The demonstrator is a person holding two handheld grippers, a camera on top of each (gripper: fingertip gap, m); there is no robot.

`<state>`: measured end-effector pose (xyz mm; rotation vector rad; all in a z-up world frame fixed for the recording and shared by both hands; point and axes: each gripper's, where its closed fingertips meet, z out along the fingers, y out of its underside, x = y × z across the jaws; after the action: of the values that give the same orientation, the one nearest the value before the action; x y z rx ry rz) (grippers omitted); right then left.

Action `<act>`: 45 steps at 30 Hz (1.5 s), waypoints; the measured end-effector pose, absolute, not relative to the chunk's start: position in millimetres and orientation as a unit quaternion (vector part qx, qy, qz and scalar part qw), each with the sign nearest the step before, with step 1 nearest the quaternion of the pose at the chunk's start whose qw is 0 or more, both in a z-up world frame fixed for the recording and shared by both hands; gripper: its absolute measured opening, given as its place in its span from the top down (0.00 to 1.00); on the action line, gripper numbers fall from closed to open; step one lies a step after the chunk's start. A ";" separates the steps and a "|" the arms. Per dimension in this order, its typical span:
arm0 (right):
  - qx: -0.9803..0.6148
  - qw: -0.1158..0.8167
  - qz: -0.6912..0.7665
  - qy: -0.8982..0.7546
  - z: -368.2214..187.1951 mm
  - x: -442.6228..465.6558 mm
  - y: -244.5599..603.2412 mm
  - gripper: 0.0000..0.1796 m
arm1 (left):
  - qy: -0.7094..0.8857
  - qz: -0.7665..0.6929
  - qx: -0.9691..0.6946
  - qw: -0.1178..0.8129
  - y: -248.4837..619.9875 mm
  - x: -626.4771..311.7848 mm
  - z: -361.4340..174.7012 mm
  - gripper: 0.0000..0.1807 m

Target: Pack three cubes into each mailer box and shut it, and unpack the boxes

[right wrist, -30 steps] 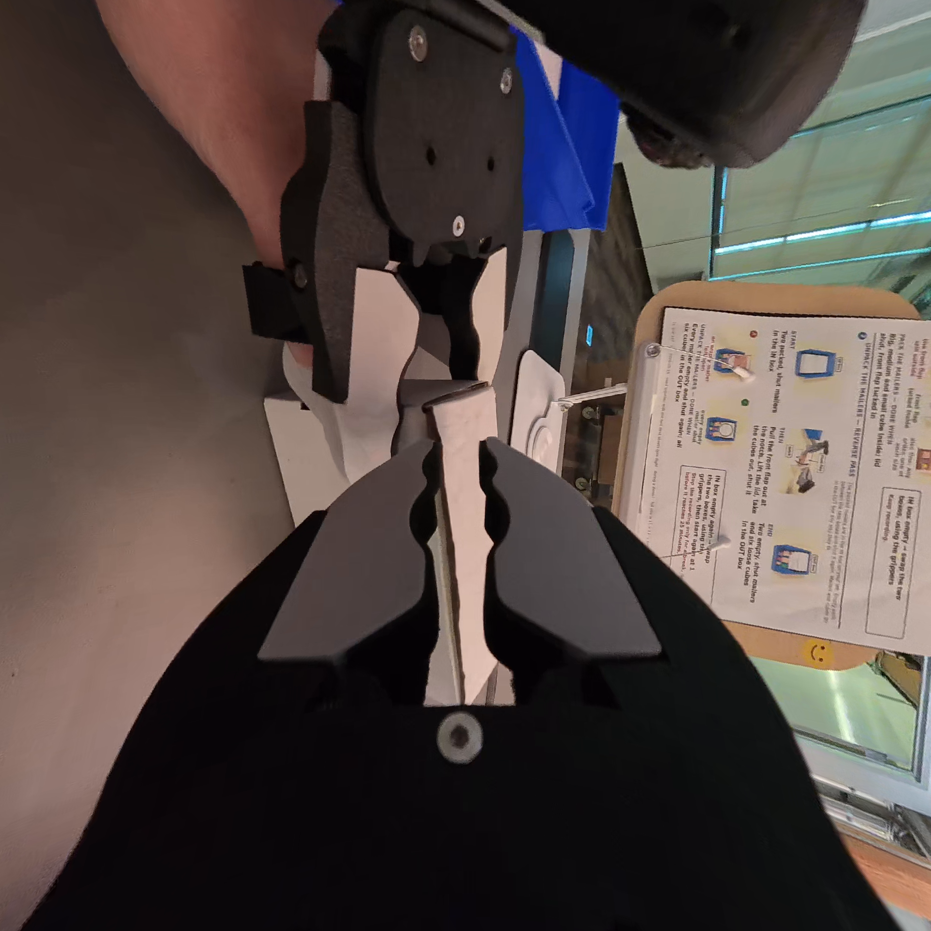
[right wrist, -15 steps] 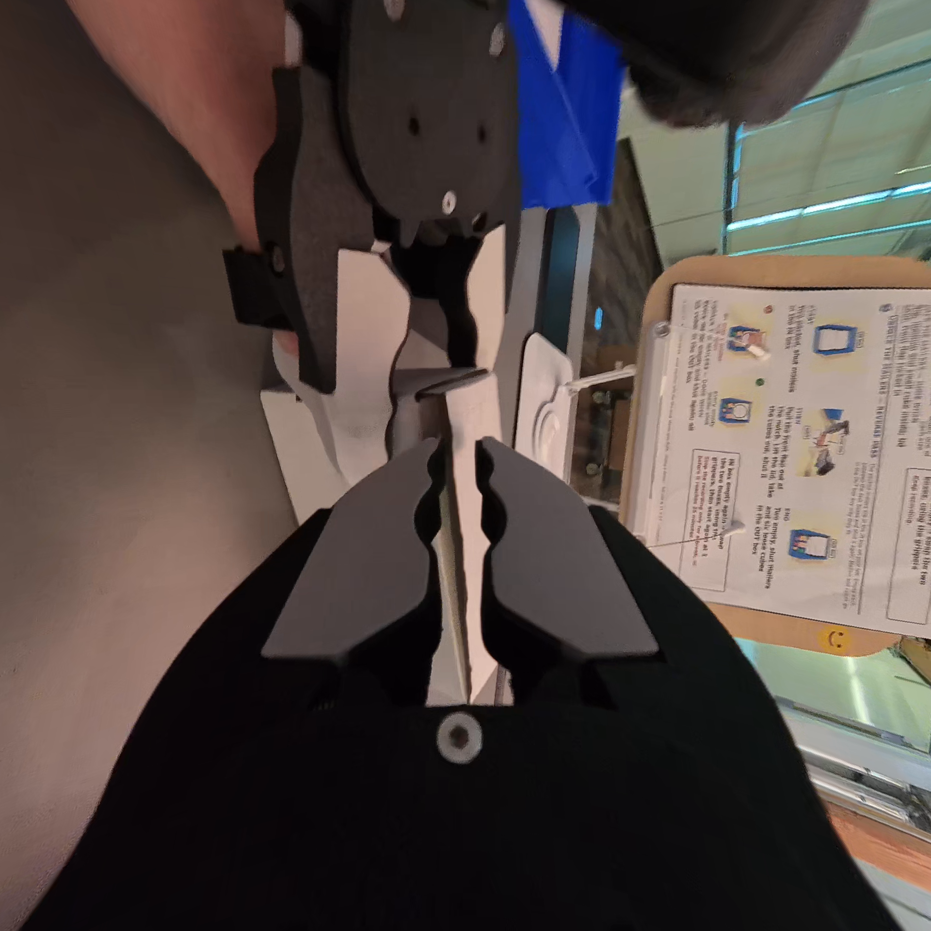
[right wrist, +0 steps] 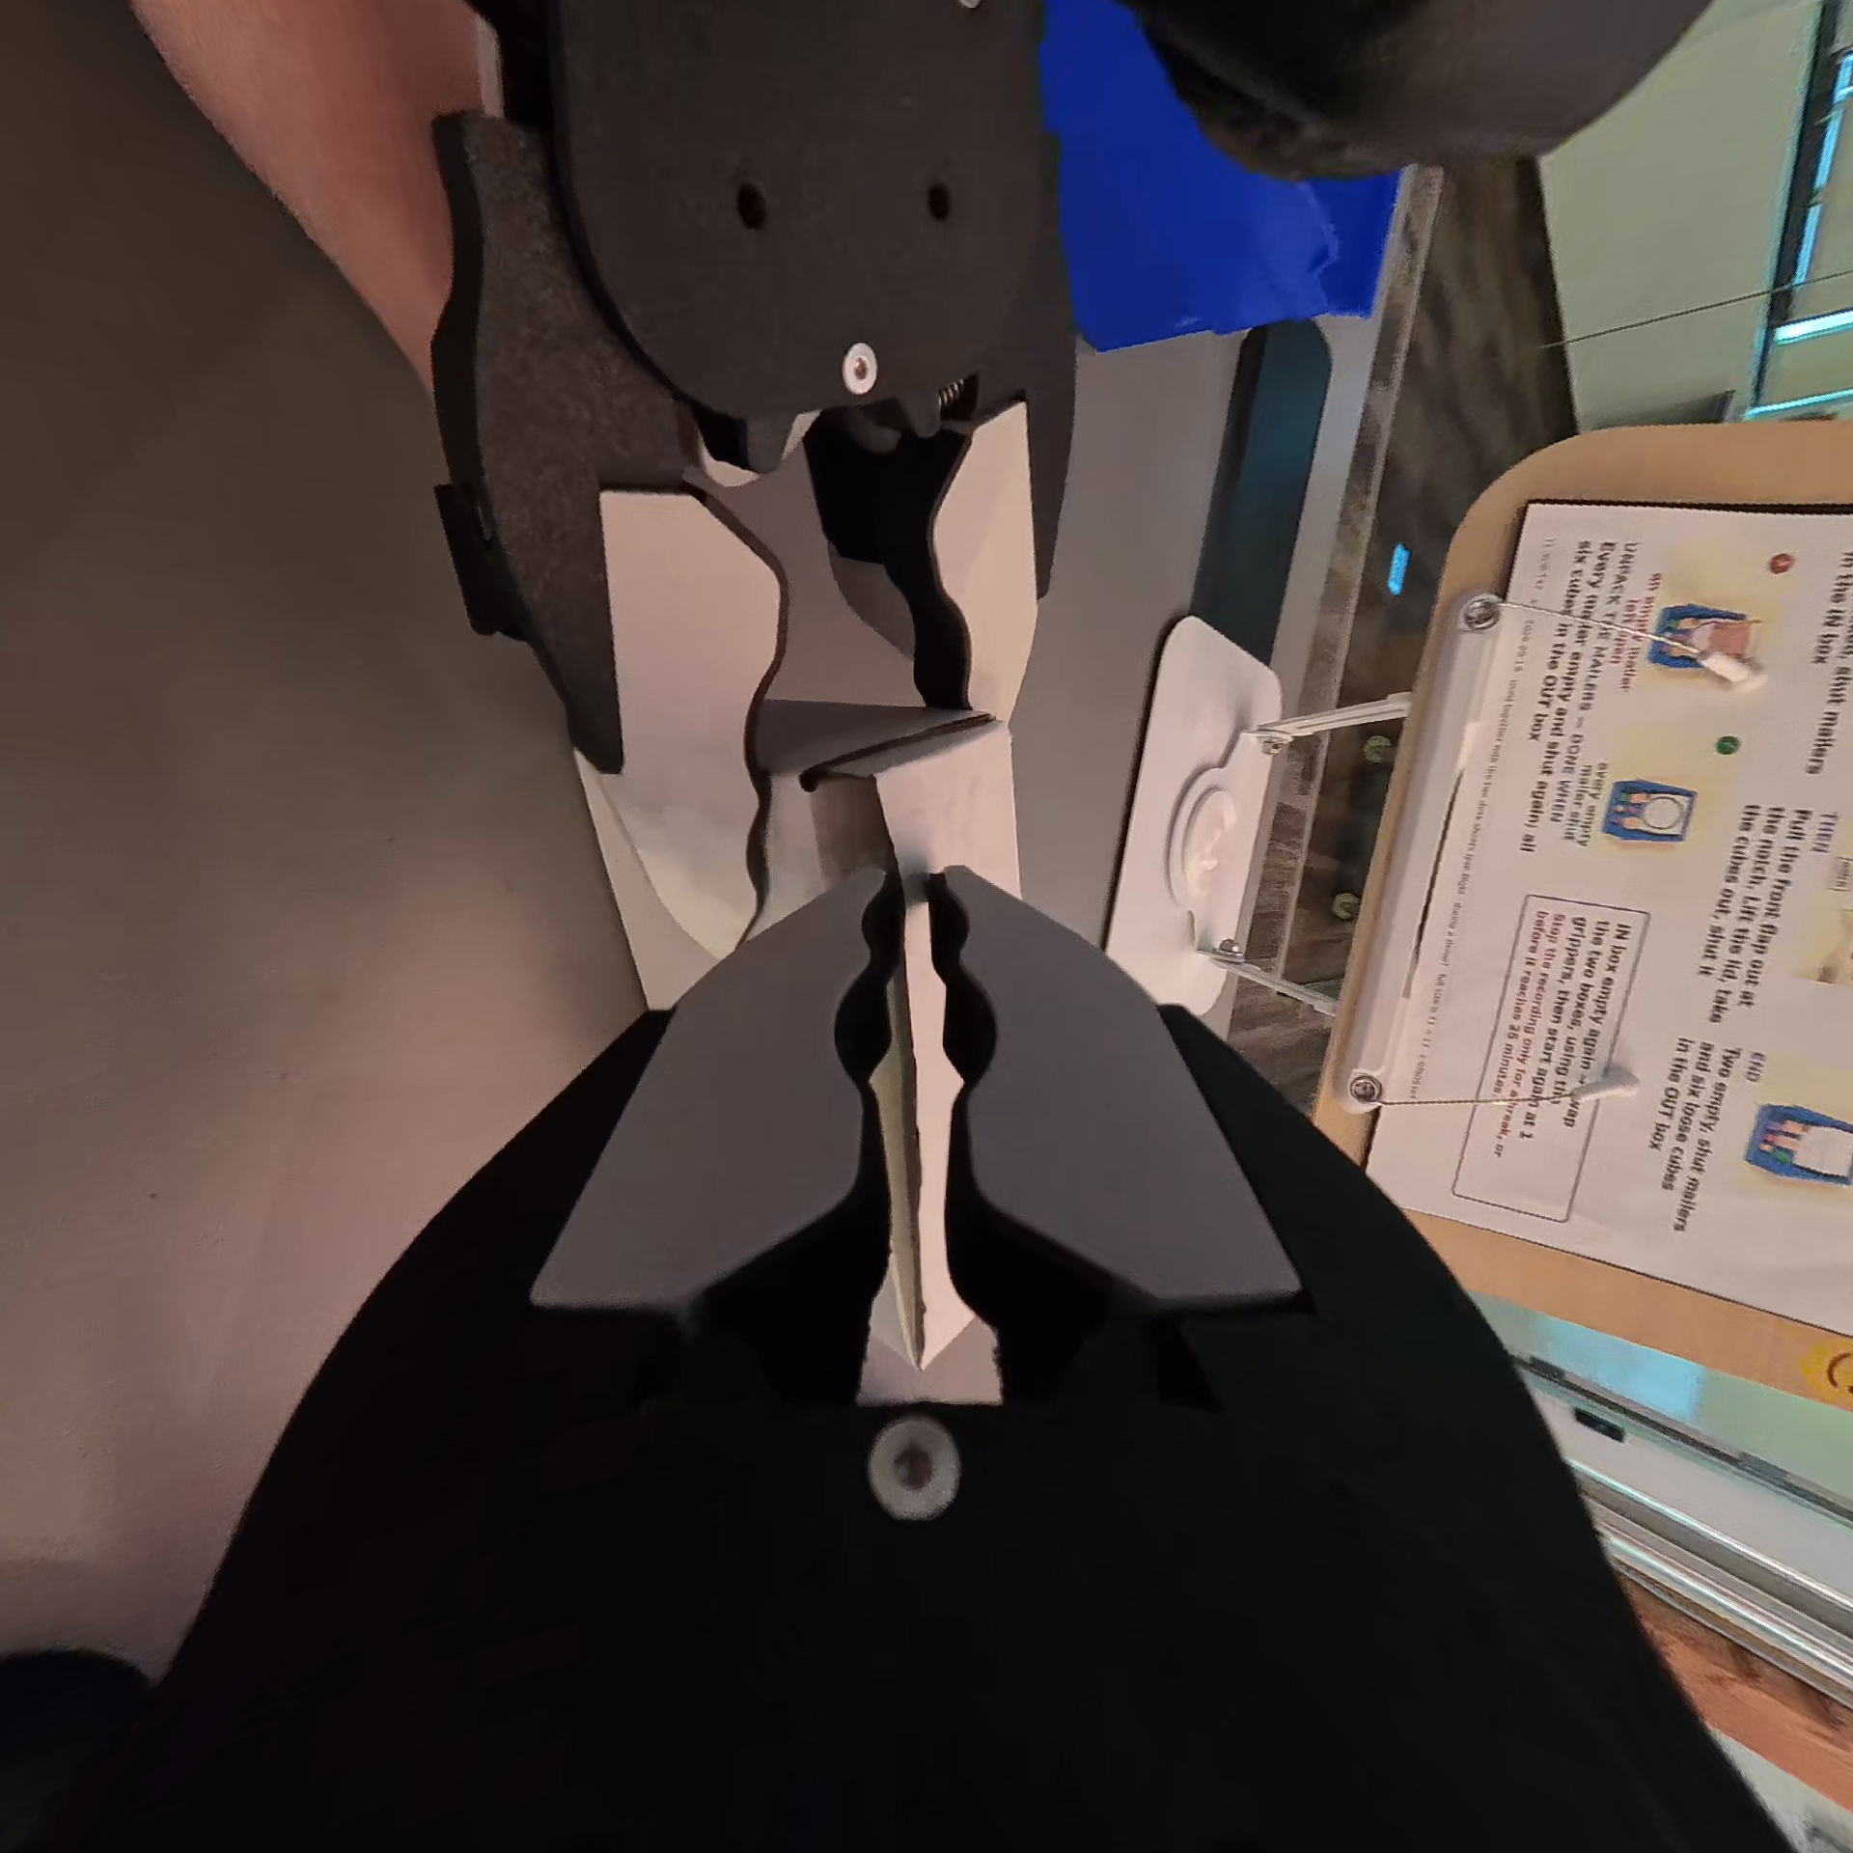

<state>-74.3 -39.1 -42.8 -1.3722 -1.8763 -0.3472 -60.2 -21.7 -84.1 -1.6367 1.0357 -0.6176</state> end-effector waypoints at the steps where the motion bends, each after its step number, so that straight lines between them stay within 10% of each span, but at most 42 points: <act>1: -0.541 0.378 -0.132 -0.739 -42.5 -74.3 -38.9 0.96 | 0.433 -0.258 -0.685 0.526 -21.5 -60.3 -84.1 0.62; 45: -0.549 0.446 -0.167 -0.687 -34.5 5.5 -9.0 0.93 | 0.433 -0.246 -0.699 0.513 -17.3 -60.2 -86.9 0.62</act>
<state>5.5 -9.0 -34.5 -1.3610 -1.7011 -0.4140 -60.2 -17.3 -86.9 -1.6817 1.0407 -0.5914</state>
